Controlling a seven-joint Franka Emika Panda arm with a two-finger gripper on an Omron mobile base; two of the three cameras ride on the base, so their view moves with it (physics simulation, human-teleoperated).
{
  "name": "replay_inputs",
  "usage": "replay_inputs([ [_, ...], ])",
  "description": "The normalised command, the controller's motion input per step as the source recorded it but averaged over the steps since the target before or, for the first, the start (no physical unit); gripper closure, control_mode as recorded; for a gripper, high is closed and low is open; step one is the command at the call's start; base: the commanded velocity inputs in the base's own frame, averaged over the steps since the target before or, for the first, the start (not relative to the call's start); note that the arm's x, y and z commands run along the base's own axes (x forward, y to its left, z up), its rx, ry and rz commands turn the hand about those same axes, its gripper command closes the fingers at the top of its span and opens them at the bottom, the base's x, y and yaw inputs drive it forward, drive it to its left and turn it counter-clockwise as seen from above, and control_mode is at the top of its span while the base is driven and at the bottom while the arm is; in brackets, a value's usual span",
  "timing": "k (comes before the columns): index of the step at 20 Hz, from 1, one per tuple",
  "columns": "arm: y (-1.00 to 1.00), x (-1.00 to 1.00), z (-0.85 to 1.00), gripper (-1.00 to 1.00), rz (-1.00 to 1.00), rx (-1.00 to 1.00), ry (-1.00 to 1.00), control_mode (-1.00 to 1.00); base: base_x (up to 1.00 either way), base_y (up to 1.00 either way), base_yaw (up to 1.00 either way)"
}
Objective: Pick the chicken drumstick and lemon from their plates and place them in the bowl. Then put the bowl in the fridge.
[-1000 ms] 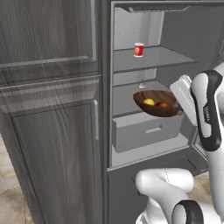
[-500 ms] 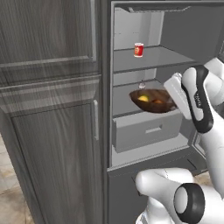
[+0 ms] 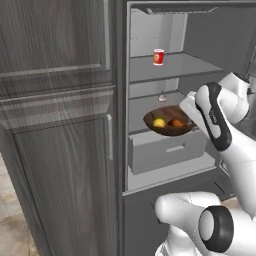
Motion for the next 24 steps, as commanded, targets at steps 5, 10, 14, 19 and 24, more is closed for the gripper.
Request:
replay_inputs([
  [5,0.0,0.32,-0.18,1.0,0.07,-0.02,-0.03,-1.0,0.0,0.0,0.0],
  [10,0.0,0.36,-0.08,1.0,0.02,0.0,-0.03,-1.0,0.0,0.0,0.0],
  [14,-0.02,0.37,-0.01,1.0,0.0,0.04,-0.02,-1.0,0.0,0.0,0.0],
  [19,-0.02,0.41,-0.01,1.0,0.0,0.05,0.0,-1.0,0.0,0.0,0.0],
  [24,-0.03,0.39,-0.03,1.0,0.0,0.05,0.0,-1.0,0.0,0.0,0.0],
])
